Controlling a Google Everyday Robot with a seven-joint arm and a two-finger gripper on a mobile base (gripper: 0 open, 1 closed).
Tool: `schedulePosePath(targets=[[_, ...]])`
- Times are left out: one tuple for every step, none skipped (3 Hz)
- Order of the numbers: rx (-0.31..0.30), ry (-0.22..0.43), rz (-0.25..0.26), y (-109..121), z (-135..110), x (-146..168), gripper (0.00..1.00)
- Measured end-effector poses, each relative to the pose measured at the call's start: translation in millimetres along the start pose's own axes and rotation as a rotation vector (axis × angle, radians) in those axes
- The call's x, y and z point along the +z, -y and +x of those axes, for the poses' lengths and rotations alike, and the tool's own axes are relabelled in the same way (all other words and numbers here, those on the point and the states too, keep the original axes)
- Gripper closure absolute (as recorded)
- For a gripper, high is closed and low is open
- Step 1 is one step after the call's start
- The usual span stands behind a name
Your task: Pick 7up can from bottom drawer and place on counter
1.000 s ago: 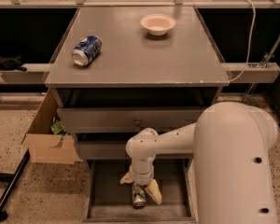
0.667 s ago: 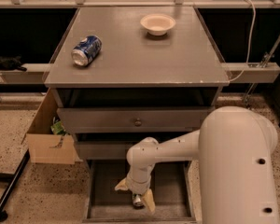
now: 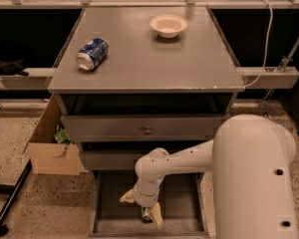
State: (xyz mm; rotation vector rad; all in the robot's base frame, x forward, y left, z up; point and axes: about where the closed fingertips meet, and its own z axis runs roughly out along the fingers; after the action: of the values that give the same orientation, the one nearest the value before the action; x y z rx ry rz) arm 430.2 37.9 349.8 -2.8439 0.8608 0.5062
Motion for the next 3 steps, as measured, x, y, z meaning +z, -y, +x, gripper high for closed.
schedulePosePath(targets=[[0.068, 0.045, 0.004, -8.6, 23.2, 22.4, 0.00], [0.068, 0.045, 0.004, -8.6, 23.2, 22.4, 0.00], [0.099, -0.010, 0.046, -7.4, 27.2, 23.6, 0.00]])
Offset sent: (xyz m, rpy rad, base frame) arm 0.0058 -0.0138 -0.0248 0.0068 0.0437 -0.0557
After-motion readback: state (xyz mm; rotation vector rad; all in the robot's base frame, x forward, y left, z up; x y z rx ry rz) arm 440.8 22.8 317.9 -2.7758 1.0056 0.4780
